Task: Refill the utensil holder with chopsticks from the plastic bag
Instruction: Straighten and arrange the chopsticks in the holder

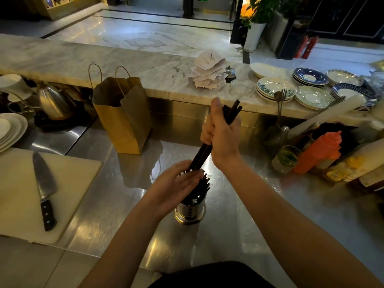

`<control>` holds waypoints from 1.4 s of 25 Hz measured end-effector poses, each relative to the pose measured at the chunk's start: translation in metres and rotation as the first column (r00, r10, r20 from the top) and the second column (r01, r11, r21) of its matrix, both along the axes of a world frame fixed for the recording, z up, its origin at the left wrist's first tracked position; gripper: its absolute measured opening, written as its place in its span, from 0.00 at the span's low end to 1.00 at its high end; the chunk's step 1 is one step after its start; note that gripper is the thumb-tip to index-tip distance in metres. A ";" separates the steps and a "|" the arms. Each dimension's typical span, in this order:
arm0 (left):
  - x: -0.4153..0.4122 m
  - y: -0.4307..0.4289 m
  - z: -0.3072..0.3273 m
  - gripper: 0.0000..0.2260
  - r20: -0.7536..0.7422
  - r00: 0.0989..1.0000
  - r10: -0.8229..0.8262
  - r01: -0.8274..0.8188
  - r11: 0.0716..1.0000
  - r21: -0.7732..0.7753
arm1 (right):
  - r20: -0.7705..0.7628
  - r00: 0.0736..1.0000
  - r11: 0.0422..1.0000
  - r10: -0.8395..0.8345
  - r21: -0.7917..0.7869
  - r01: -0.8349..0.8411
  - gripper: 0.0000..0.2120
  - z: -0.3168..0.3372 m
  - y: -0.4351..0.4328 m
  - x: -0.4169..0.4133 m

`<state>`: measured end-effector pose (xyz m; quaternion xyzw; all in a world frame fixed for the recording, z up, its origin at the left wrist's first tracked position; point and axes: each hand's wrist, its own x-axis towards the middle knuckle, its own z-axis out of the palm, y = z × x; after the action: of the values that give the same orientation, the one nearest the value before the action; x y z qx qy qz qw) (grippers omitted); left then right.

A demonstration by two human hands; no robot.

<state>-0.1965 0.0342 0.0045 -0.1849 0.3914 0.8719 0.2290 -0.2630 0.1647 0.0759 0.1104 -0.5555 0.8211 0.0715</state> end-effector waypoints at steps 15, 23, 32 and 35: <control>-0.002 -0.030 -0.012 0.07 -0.481 0.862 -0.161 -0.279 0.641 -0.715 | 0.131 0.991 0.780 0.021 0.618 -0.098 0.16 -0.112 -0.011 0.020; -0.001 -0.010 -0.040 0.11 -0.486 0.872 -0.054 -0.365 0.591 -0.720 | -0.042 0.999 0.557 -0.031 0.829 0.052 0.21 -0.130 -0.002 0.031; 0.007 -0.003 -0.063 0.16 -0.450 0.843 -0.294 -0.293 0.451 -0.843 | -0.149 0.985 0.017 -0.091 0.988 0.151 0.28 -0.125 0.002 0.037; 0.008 -0.002 -0.074 0.17 -0.426 0.775 -0.468 -0.186 0.474 -0.861 | -0.004 0.994 -0.061 -0.107 0.998 -0.002 0.28 -0.126 0.008 0.040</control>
<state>-0.1884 0.0319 -0.0695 0.0543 0.8422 0.5350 0.0391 -0.2230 0.1722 -0.0497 0.0754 -0.9841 0.1592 -0.0207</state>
